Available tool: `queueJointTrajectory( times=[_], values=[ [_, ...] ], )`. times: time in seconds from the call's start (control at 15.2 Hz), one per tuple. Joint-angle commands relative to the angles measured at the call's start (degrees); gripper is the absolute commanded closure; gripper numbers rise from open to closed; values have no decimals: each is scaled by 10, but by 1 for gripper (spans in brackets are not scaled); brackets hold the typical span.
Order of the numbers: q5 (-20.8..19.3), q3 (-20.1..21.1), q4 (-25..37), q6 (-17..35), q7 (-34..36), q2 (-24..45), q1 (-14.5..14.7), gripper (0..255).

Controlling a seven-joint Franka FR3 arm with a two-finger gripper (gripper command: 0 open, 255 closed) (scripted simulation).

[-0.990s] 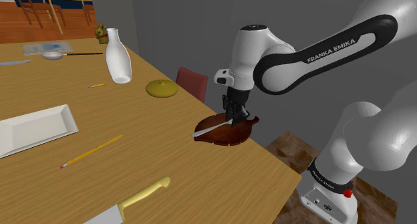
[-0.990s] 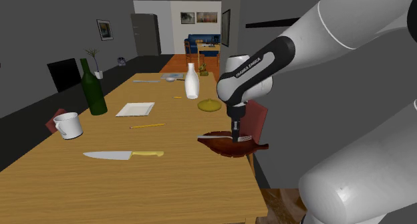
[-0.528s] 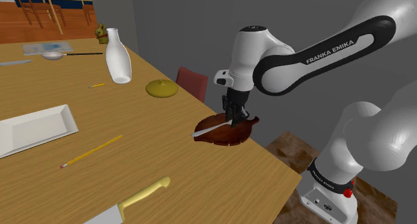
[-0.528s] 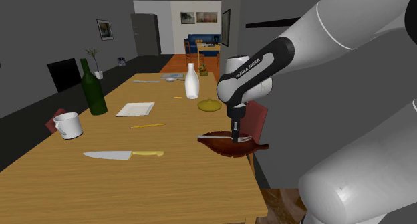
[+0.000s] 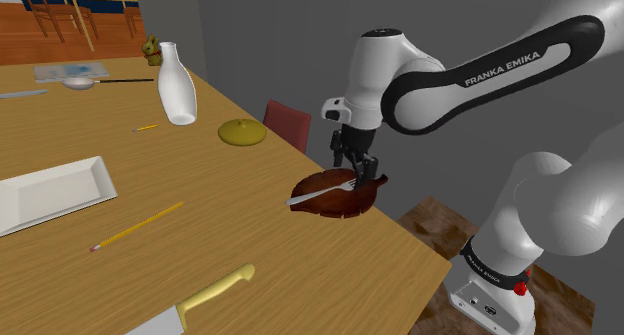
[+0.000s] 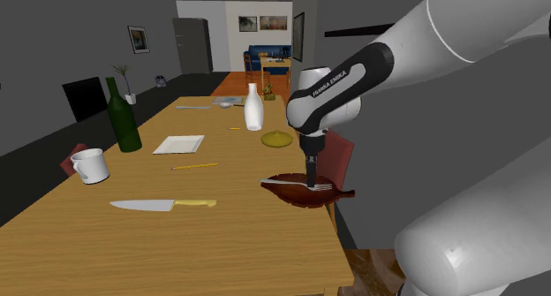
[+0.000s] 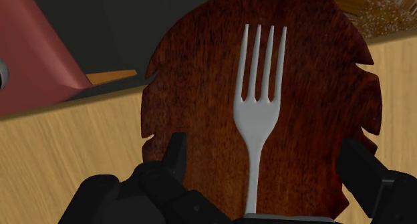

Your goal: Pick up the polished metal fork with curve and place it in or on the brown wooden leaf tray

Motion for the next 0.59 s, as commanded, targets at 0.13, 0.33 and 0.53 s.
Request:
queueJointTrajectory(
  times=[0.13, 0.33, 0.53],
  values=[
    [2, -2, 32, -58, -1, -25, 2, 0],
    [2, -2, 32, -58, -1, -25, 2, 0],
    [2, -2, 32, -58, -1, -25, 2, 0]
  ],
)
